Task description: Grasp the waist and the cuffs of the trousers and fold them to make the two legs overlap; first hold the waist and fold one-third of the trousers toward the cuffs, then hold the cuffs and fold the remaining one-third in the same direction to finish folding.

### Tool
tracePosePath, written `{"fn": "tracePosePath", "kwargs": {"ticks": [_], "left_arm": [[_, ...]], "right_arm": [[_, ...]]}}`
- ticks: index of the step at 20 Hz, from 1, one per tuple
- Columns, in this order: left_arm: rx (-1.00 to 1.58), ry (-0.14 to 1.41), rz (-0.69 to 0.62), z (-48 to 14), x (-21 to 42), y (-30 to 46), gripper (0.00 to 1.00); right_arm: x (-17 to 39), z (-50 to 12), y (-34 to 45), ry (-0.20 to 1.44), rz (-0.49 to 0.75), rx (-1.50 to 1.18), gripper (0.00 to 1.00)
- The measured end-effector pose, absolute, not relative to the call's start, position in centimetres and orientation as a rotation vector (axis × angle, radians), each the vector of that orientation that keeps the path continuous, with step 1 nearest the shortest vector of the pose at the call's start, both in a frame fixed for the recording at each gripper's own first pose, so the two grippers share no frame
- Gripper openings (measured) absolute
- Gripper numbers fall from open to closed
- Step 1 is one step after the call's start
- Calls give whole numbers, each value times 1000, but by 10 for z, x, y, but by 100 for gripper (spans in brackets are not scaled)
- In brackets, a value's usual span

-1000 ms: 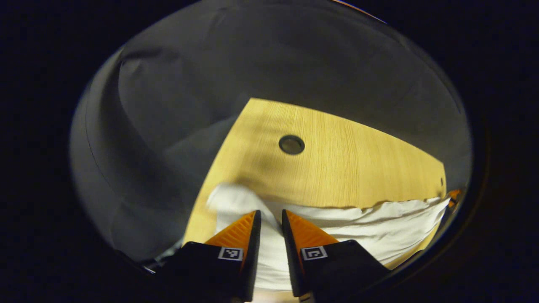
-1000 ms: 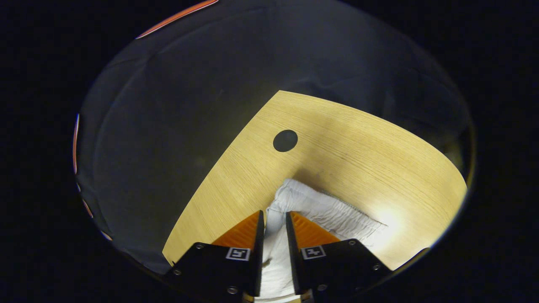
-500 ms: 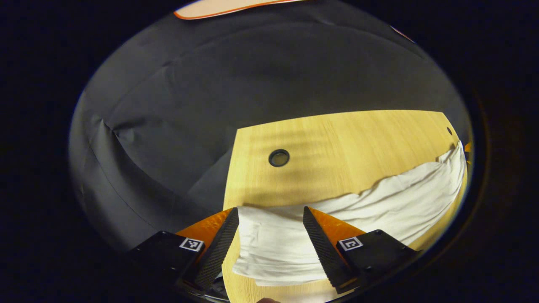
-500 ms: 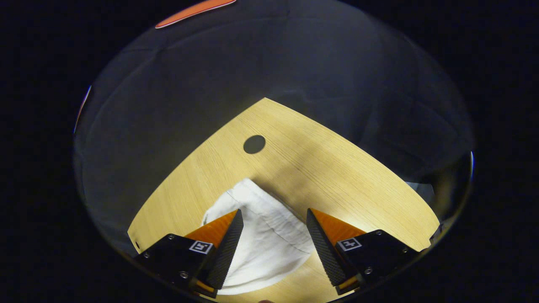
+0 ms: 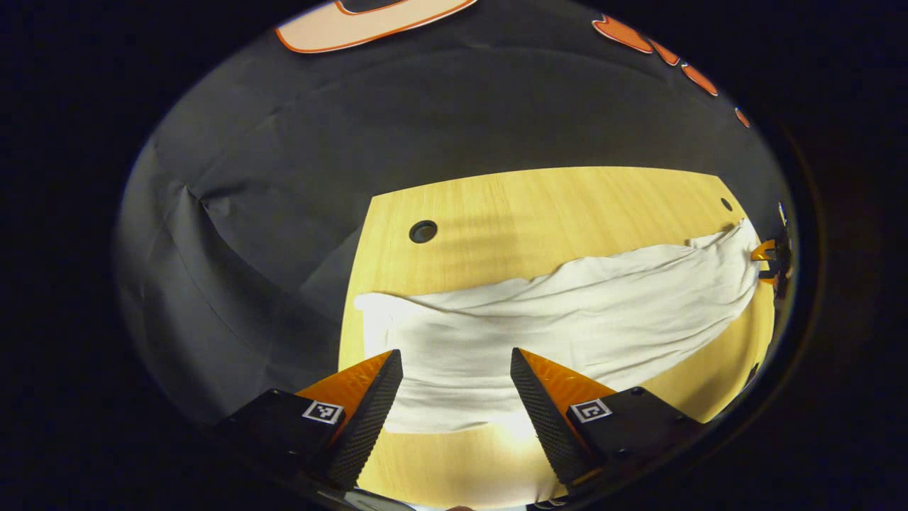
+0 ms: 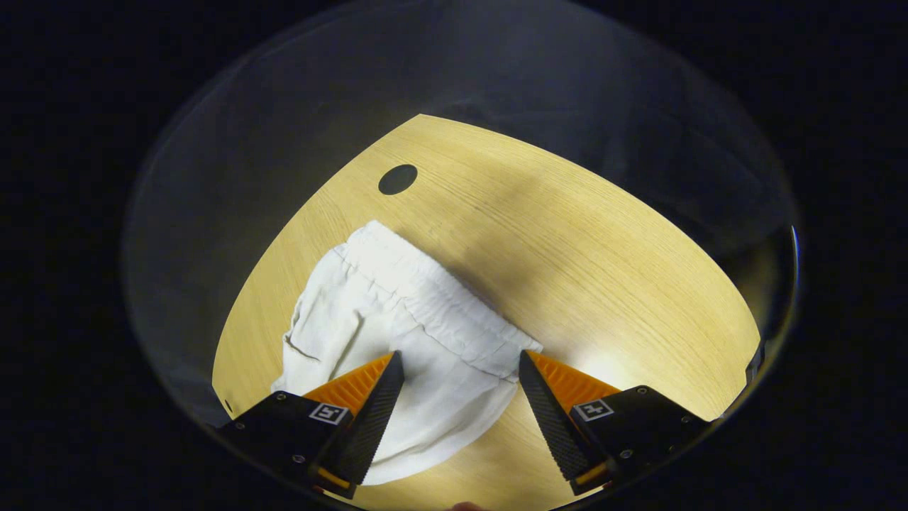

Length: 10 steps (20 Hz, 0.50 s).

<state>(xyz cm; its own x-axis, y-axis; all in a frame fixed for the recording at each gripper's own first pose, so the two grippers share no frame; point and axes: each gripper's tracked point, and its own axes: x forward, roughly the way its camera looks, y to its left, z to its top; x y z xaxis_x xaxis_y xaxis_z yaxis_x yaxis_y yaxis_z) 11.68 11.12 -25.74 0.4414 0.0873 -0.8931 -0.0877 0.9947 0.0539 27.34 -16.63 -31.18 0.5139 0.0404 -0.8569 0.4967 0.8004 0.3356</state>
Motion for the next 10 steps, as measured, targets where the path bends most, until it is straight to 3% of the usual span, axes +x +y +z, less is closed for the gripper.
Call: {"fn": "tracePosePath", "kwargs": {"ticks": [5, 10], "left_arm": [[-51, 1086, 132, -244, 88, 82, 100], [-81, 1107, 144, -257, 66, 60, 100]], "right_arm": [[265, -309, -182, 1021, -363, 634, 92], [273, -318, -190, 1010, -365, 752, 93]]}}
